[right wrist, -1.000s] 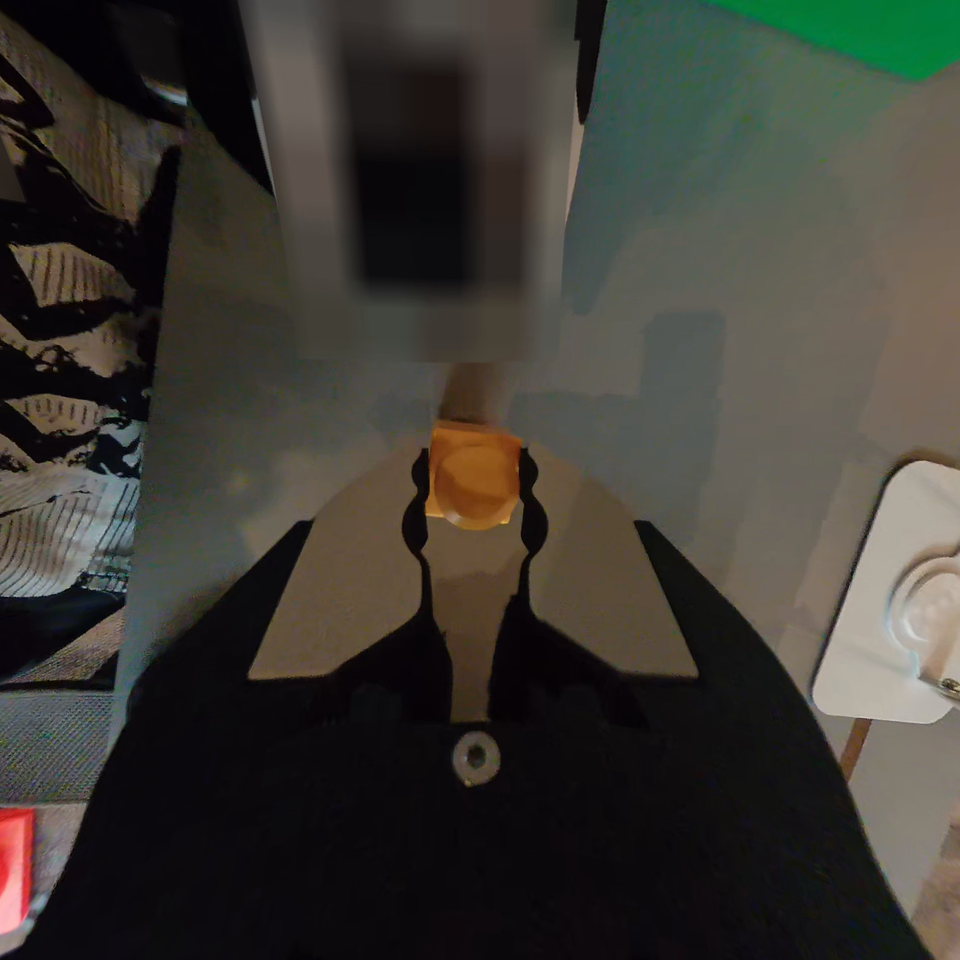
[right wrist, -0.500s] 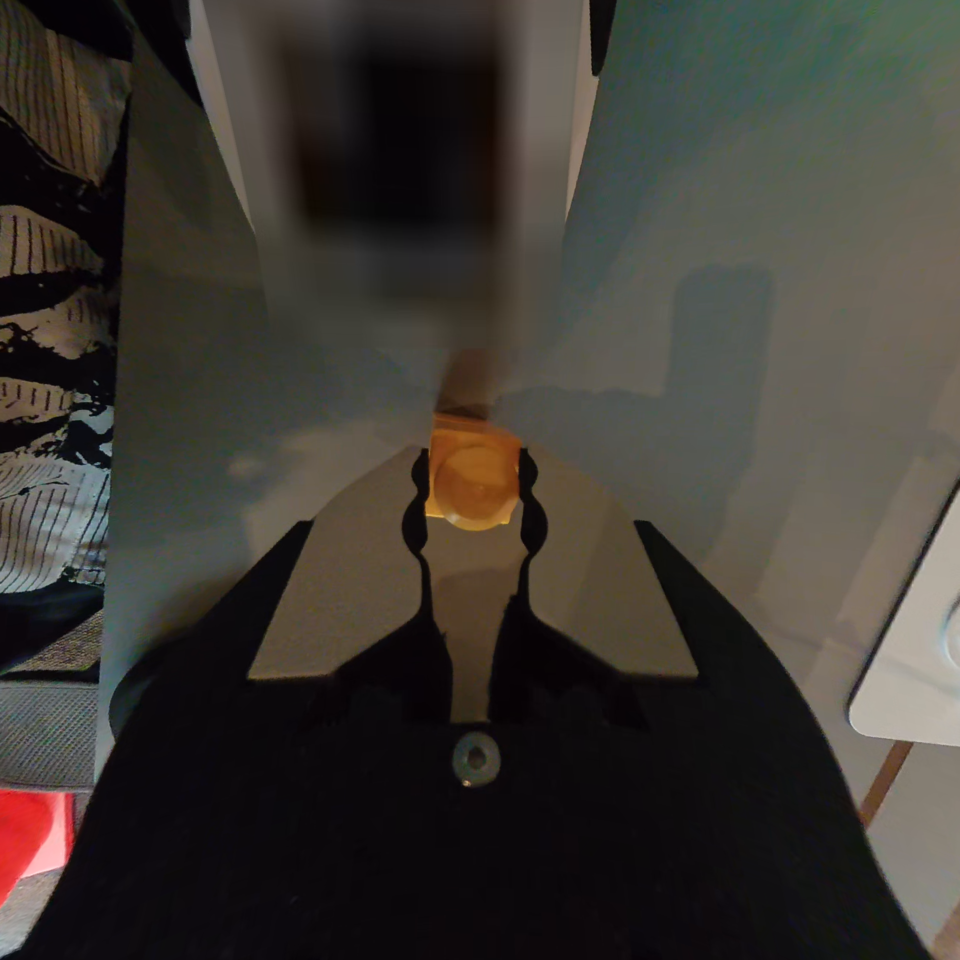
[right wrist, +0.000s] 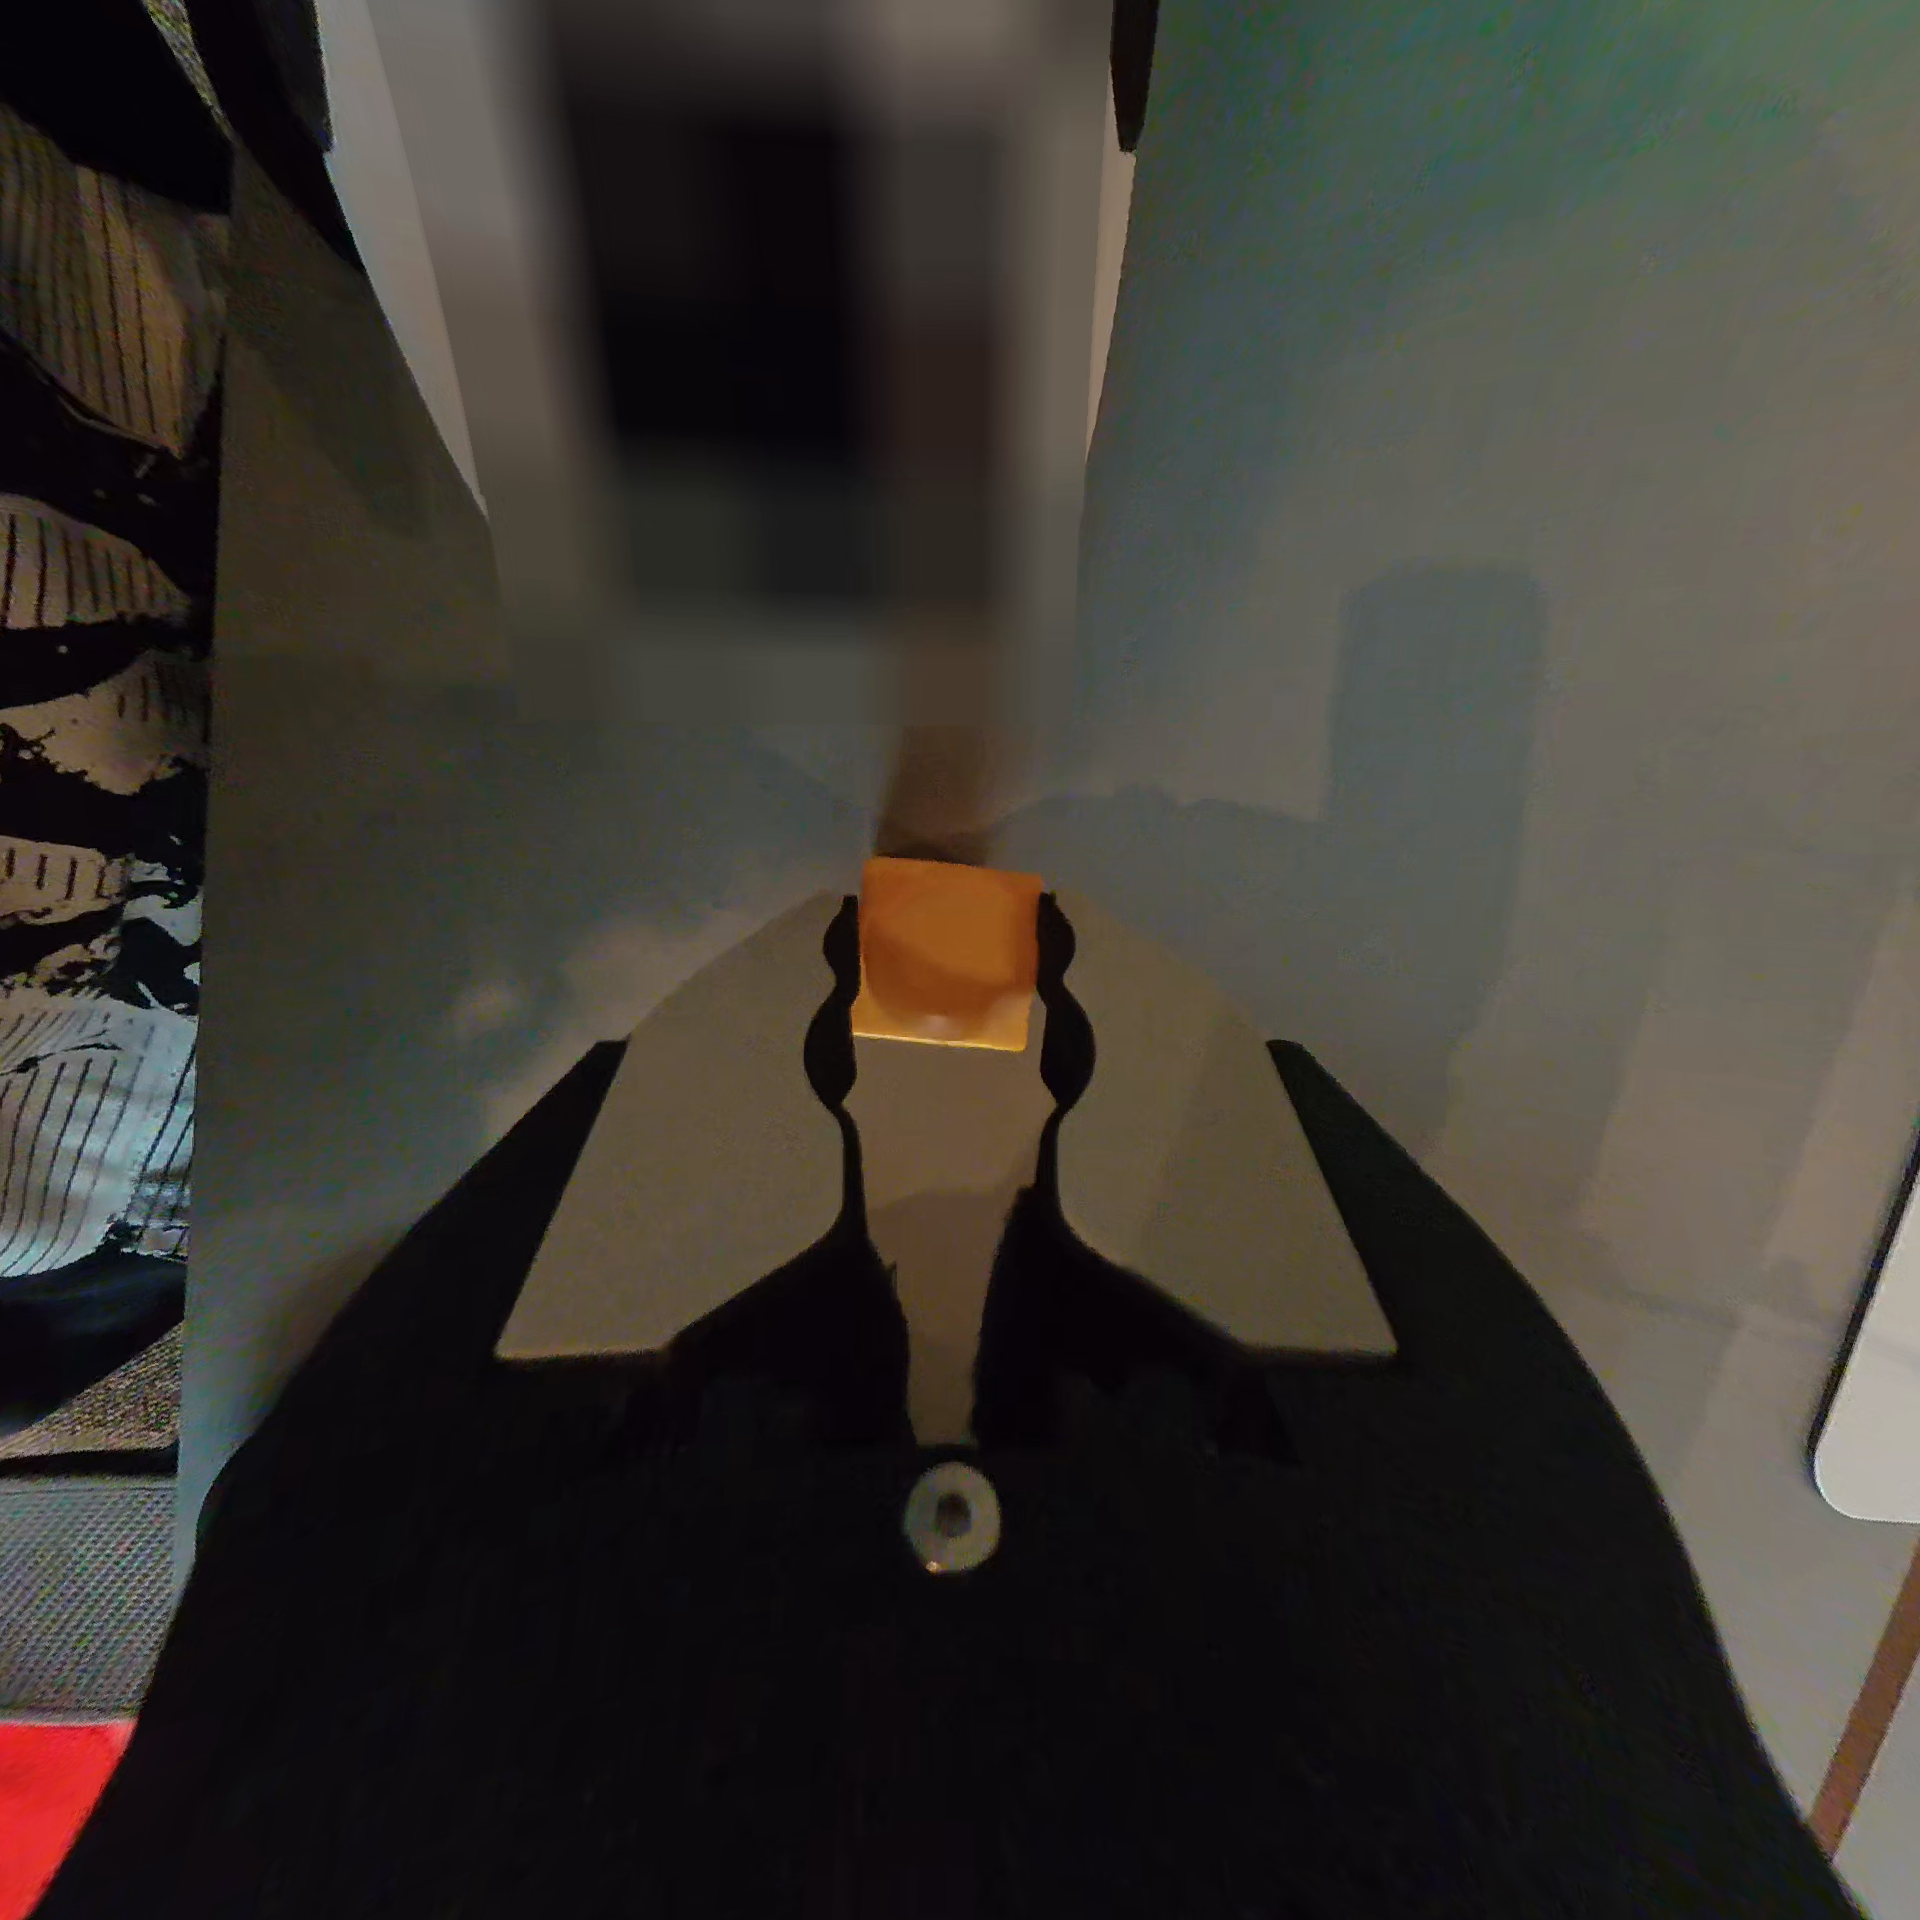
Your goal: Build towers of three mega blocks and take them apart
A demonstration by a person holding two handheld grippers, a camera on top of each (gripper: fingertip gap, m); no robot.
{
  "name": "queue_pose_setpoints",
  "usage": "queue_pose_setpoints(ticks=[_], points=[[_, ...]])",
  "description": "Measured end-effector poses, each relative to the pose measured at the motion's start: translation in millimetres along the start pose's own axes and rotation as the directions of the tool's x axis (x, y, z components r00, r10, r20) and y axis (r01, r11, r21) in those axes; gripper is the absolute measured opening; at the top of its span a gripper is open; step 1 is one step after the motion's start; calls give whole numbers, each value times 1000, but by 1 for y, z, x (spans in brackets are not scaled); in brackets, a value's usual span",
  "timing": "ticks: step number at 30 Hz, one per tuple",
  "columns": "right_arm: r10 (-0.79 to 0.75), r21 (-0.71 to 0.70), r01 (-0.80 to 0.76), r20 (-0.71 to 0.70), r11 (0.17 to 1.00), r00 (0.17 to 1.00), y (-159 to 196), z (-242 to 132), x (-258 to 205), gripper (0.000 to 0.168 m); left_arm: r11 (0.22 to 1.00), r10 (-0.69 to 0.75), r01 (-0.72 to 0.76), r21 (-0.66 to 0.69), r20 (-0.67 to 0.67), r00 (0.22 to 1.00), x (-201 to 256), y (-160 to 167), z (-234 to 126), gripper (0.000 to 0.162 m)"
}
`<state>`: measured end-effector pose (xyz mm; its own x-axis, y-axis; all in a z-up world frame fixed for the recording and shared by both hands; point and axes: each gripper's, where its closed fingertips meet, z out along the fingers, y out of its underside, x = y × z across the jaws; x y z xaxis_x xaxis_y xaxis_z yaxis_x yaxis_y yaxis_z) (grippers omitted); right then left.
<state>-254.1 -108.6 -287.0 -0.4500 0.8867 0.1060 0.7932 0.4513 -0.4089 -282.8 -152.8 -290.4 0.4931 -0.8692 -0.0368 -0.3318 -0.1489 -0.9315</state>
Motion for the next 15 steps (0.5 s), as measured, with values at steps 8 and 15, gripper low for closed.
queue_pose_setpoints(ticks=[8, 15], points=[[96, 171, -95, 0, 981, 995, 4, 3, 1, 33, 1000, -9, 9, -4, 2, 1000, -1, 1, 1, 73], [114, 258, -106, -13, 960, 993, 5, 3, 1, 32, 1000, -20, 20, -15, -2, 1000, -2, 2, 2, 73]])
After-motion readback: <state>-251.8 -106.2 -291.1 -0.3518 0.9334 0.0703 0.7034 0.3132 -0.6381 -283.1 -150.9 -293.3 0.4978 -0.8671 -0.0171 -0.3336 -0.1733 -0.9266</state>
